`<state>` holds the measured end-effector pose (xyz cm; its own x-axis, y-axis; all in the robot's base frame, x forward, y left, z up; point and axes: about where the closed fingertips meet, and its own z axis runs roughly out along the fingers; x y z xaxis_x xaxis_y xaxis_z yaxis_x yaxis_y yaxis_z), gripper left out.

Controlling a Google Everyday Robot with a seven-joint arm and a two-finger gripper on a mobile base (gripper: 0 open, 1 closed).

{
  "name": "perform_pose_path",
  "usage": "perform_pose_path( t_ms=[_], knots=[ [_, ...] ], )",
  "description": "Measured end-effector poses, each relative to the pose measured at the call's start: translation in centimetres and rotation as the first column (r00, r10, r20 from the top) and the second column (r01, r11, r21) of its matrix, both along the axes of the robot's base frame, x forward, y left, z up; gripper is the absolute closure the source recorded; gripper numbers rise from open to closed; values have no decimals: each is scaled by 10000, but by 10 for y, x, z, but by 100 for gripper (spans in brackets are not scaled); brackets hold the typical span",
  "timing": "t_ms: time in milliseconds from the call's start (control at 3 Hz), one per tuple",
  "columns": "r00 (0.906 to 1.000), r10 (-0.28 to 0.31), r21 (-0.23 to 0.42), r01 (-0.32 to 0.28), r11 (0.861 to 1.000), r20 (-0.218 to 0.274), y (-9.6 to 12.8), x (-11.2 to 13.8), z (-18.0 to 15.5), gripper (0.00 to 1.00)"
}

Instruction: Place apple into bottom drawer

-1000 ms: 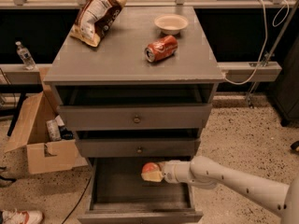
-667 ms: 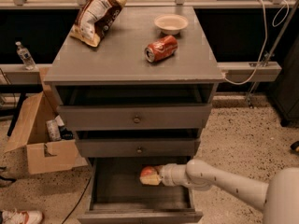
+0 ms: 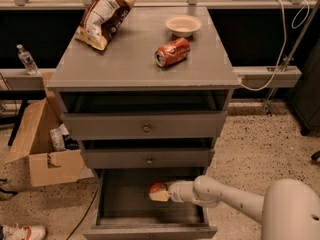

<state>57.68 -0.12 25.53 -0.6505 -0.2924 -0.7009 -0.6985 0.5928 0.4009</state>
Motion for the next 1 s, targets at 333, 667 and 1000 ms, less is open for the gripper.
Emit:
perform_pose_path(
  t_ms=[333, 667, 1000],
  knots=[
    [9978, -662, -188, 662, 9976, -22, -2, 15, -36, 50],
    [9957, -918, -187, 916, 9956, -77, -5, 22, -51, 26],
    [9927, -1182, 195, 1186, 9927, -222, -19, 30, -61, 0]
  ],
)
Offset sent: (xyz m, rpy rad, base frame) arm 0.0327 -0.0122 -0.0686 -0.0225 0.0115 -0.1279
